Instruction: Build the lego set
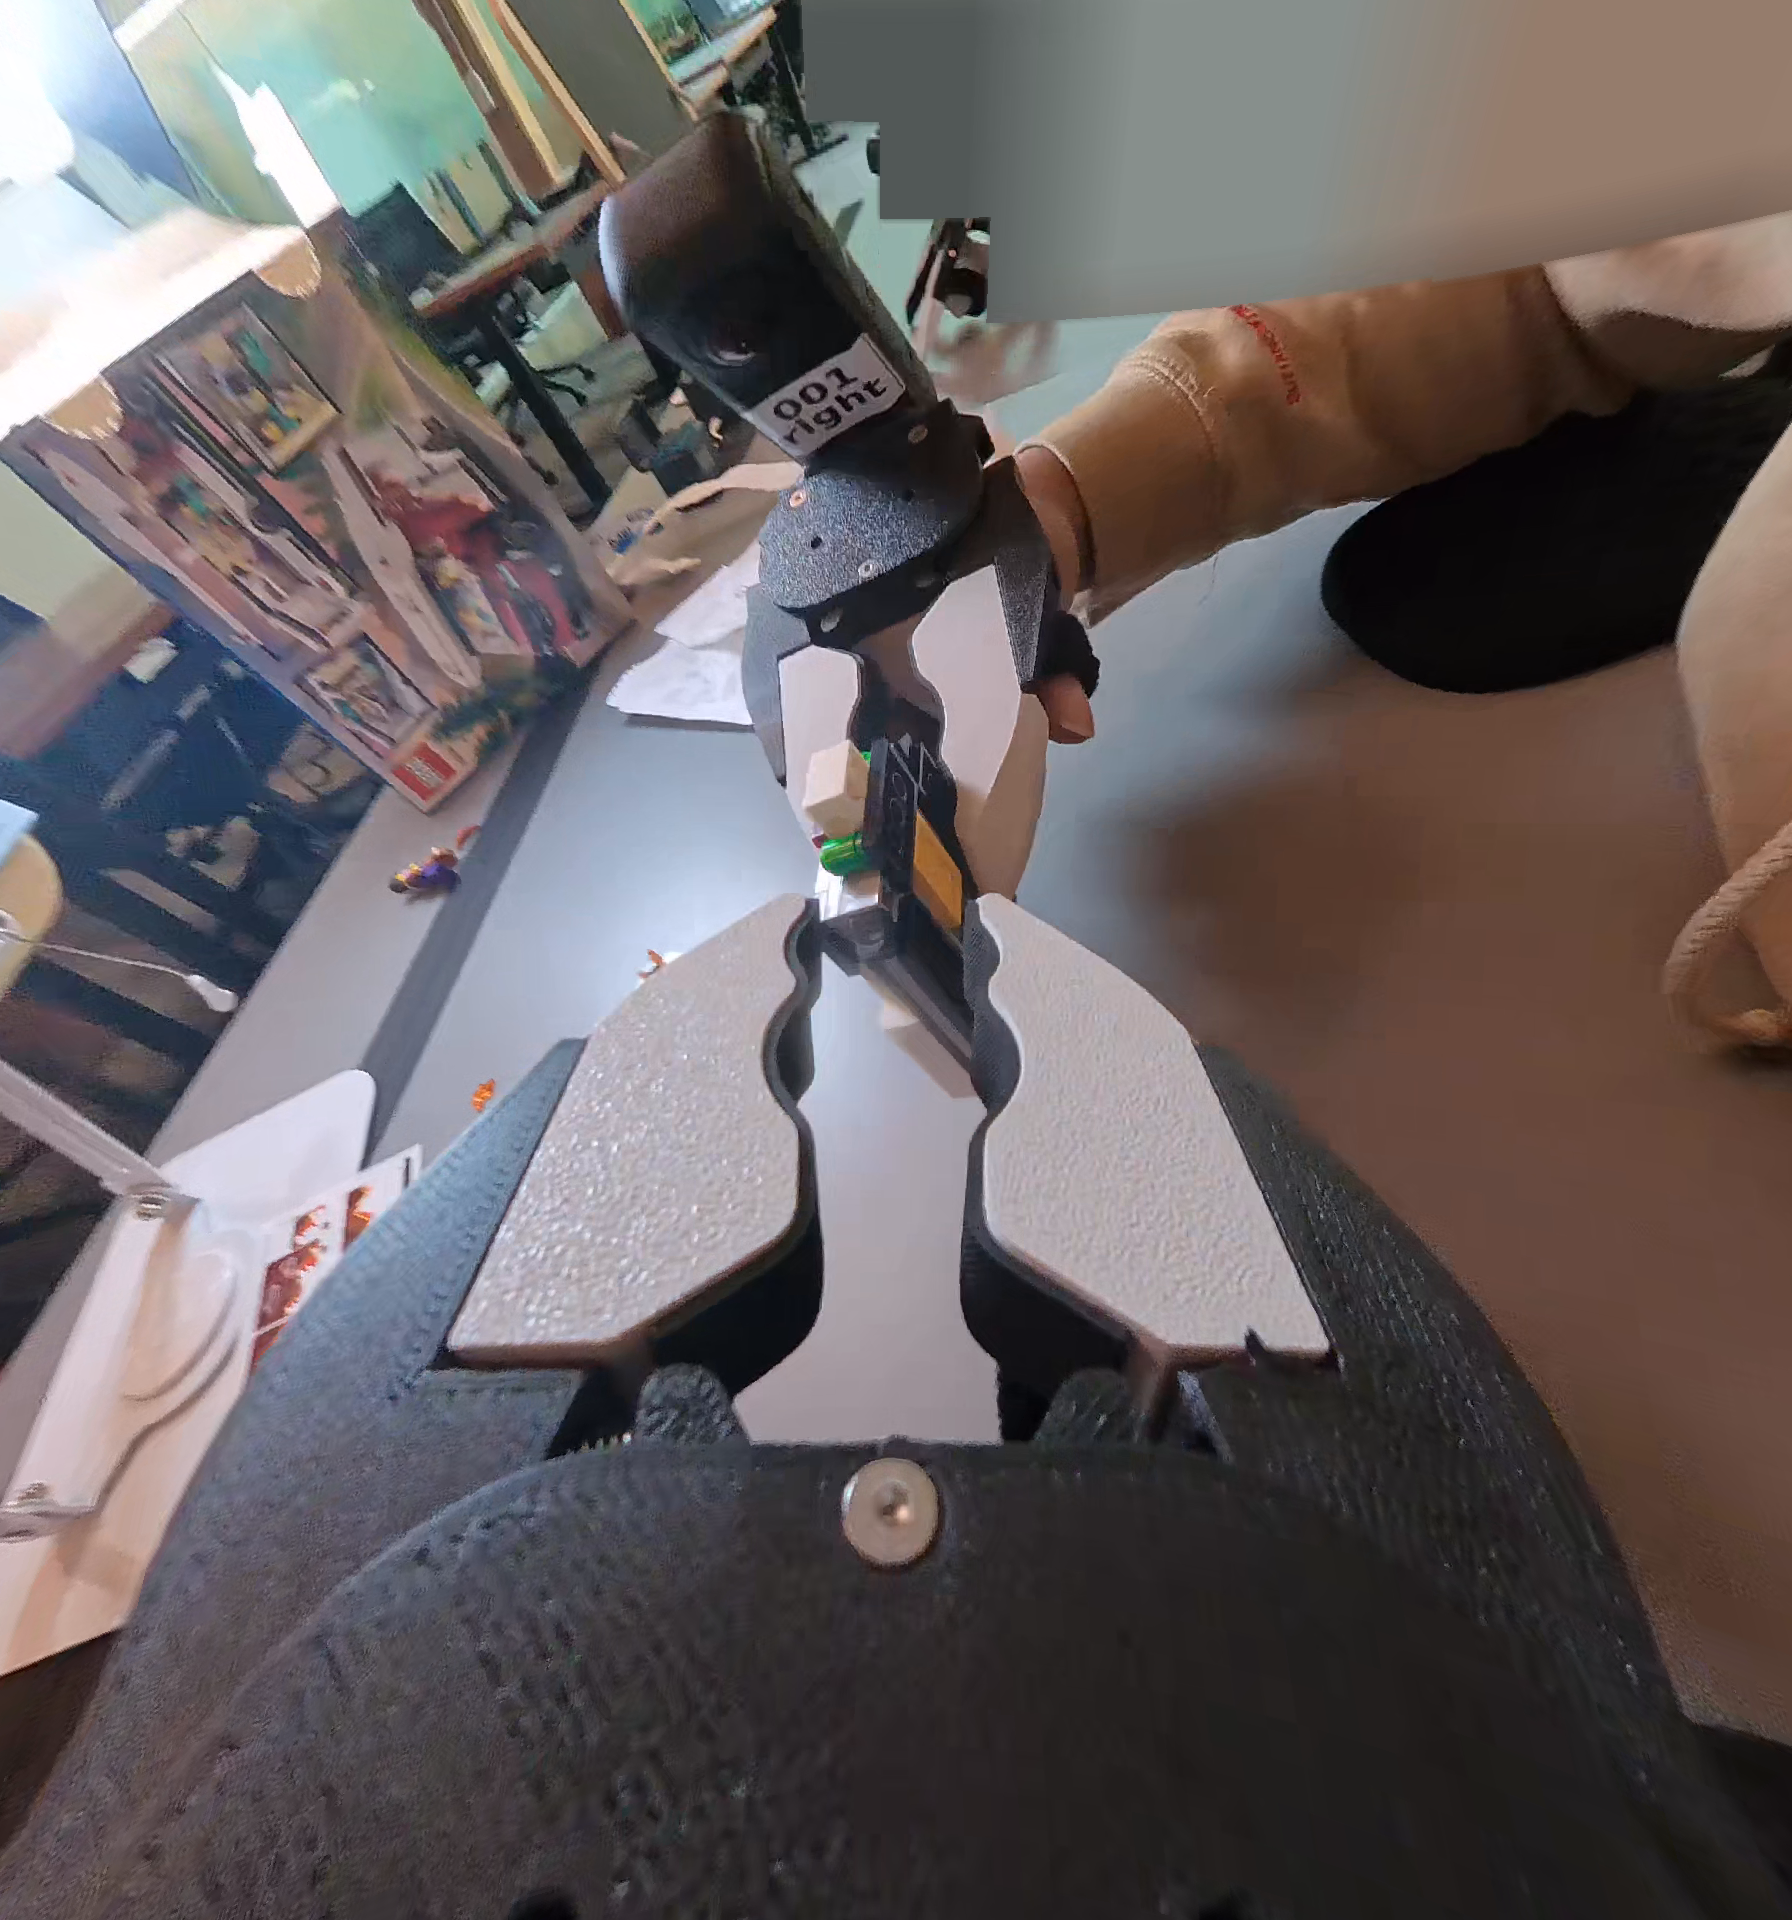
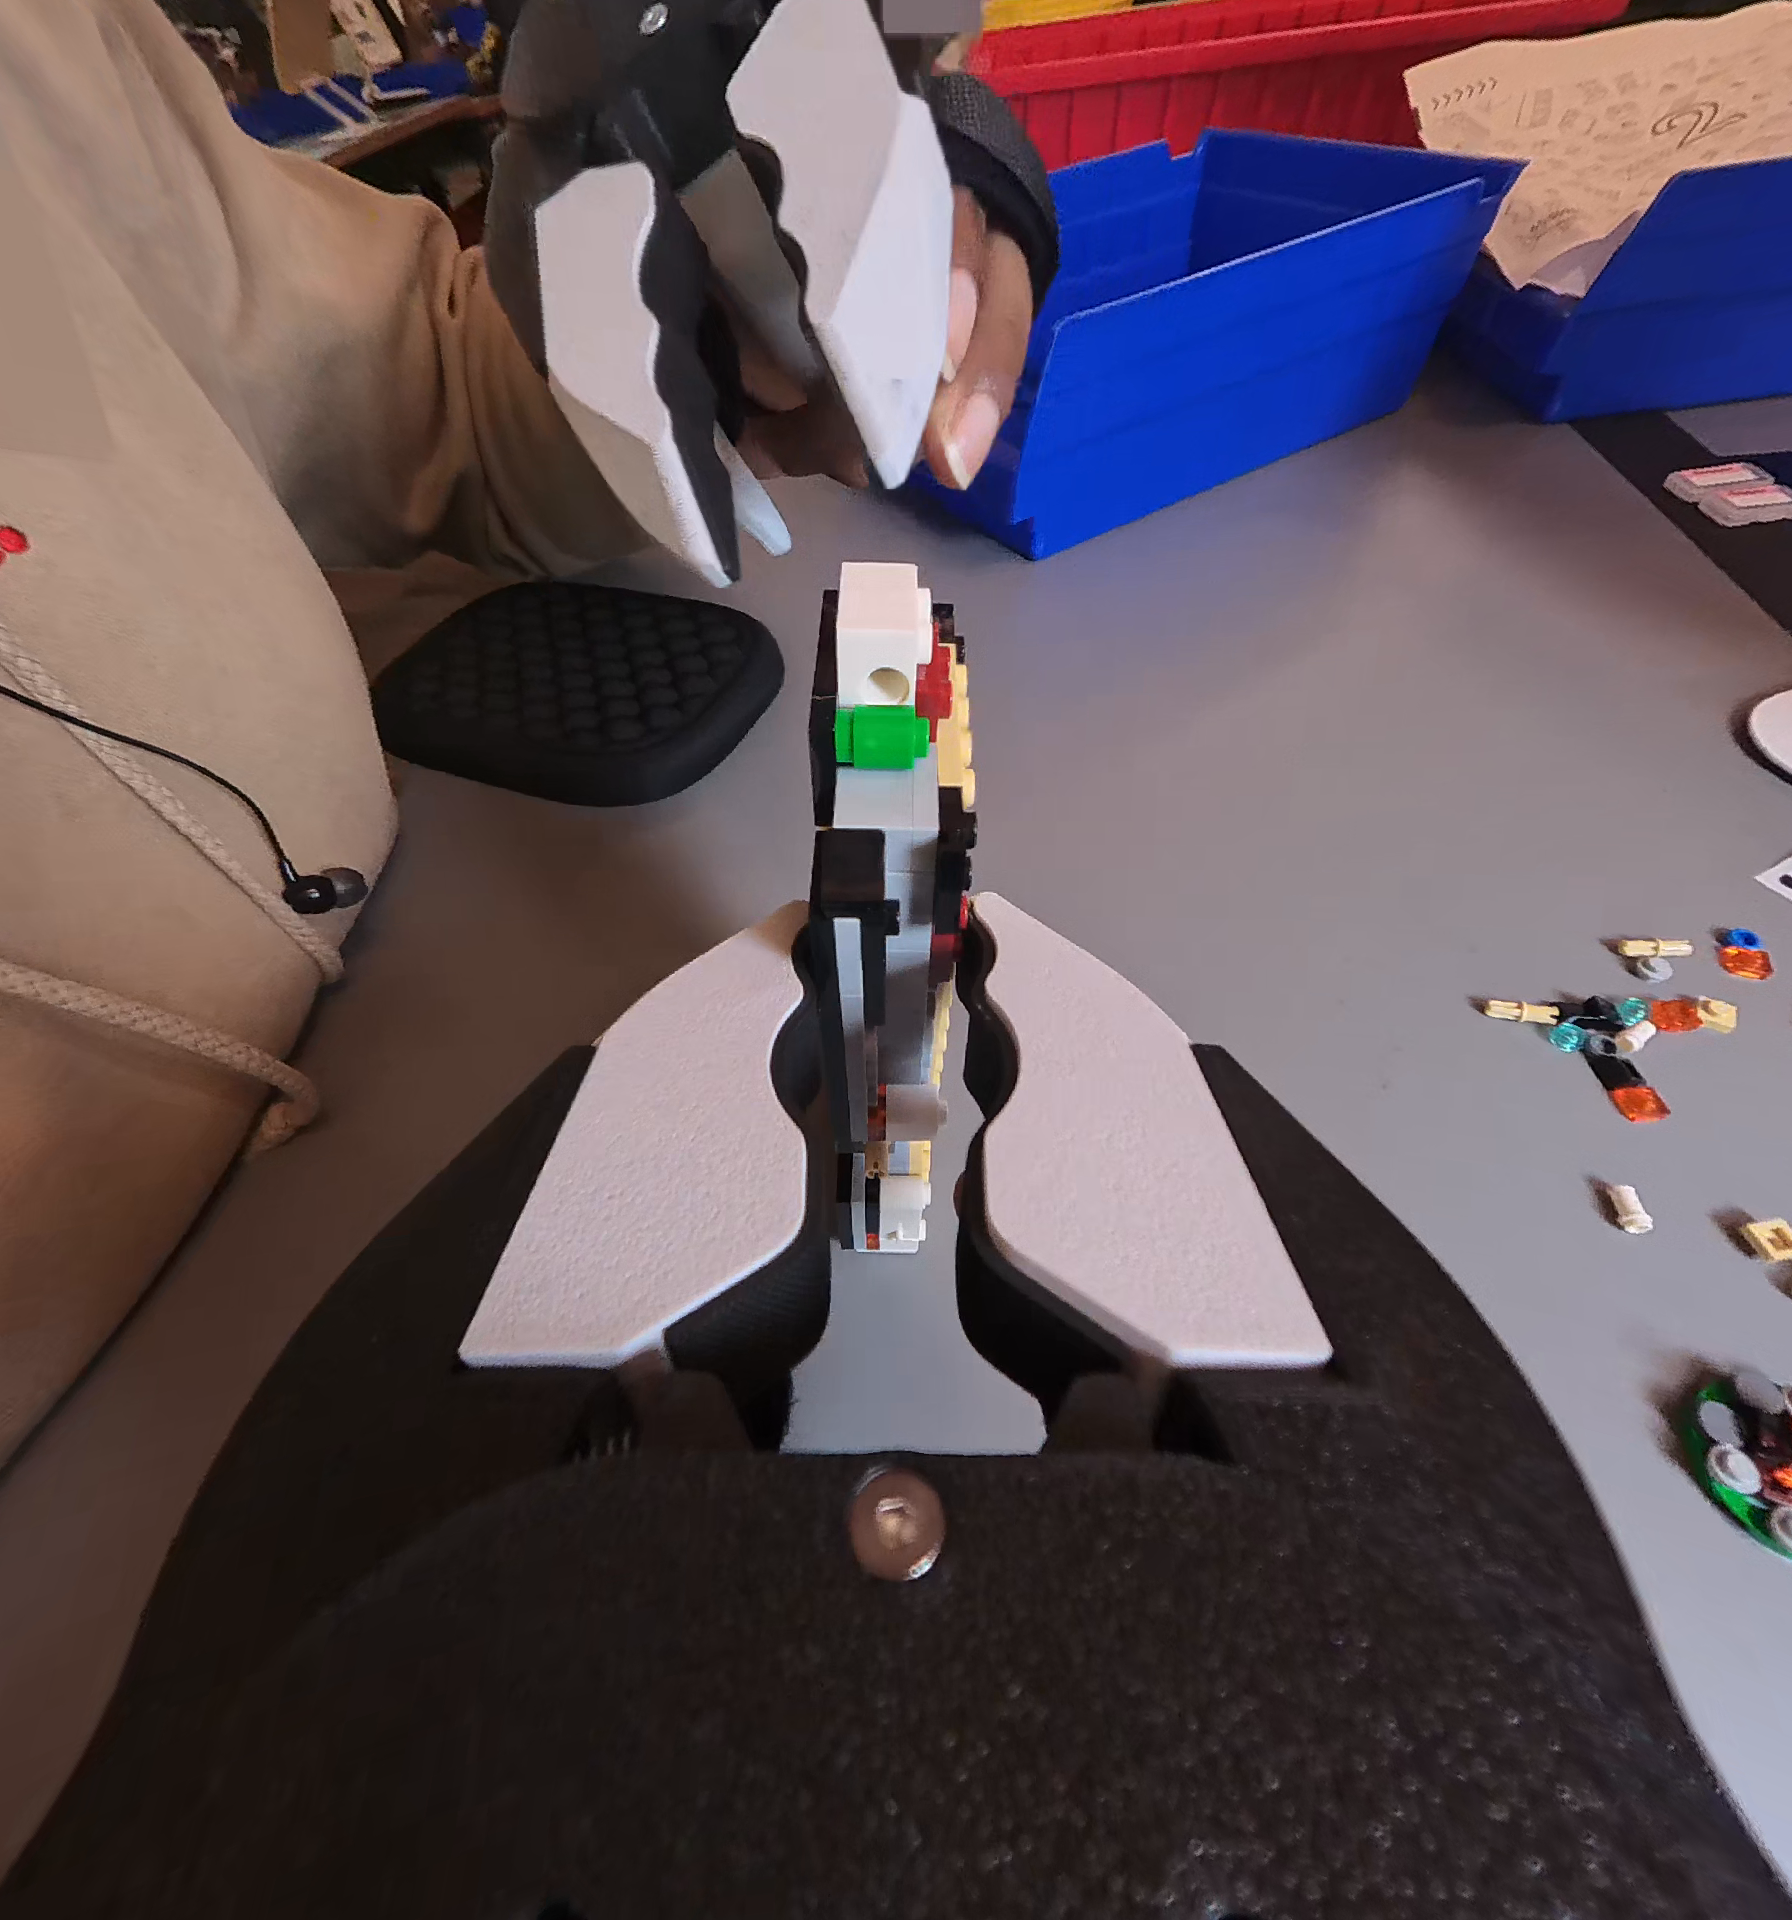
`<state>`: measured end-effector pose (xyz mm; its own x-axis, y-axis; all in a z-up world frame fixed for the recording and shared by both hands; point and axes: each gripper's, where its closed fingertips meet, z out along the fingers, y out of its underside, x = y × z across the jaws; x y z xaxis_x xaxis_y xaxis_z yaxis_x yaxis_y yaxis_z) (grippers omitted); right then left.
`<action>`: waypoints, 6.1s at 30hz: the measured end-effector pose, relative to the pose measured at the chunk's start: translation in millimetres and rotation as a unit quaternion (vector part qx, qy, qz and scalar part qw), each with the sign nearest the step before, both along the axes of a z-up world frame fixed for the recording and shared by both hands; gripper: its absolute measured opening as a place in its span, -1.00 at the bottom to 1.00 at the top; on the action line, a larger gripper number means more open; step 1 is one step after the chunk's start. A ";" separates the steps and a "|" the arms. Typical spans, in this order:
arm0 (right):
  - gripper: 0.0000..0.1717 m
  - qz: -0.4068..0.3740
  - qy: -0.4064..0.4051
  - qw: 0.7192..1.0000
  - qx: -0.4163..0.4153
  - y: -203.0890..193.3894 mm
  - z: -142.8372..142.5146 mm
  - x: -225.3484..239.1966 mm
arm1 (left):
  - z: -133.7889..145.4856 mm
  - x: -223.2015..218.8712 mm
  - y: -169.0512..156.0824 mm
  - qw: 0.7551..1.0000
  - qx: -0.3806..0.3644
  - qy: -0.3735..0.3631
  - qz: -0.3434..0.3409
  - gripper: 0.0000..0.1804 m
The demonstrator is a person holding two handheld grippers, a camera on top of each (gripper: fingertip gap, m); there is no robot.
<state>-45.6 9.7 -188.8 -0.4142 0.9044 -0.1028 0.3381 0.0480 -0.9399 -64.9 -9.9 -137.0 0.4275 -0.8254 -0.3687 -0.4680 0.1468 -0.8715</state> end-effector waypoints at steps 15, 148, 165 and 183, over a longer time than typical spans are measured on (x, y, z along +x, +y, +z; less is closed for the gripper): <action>-0.73 -0.005 -0.002 1.000 -0.010 1.0 -0.3 -2.0 | -13.9 3.0 14.2 0.985 0.134 0.076 0.073 -0.87; -0.14 0.011 -0.276 0.931 0.238 51.3 -68.8 3.2 | -128.9 -32.1 13.7 0.965 -0.230 0.008 0.128 -0.30; -0.49 -0.025 -0.268 0.936 0.226 17.9 -79.0 12.2 | -137.2 -31.8 5.5 0.970 -0.222 0.045 0.094 -0.35; -1.00 -0.269 0.082 0.946 0.159 145.7 63.8 -54.7 | -43.7 -78.7 37.2 0.962 -0.066 -0.193 0.179 -1.00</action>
<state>-100.3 155.5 -125.0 0.1273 0.9634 0.2360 0.2445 0.2001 -0.9488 -143.6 27.3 -180.7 0.7780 -0.6276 -0.0274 -0.1050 -0.0869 -0.9907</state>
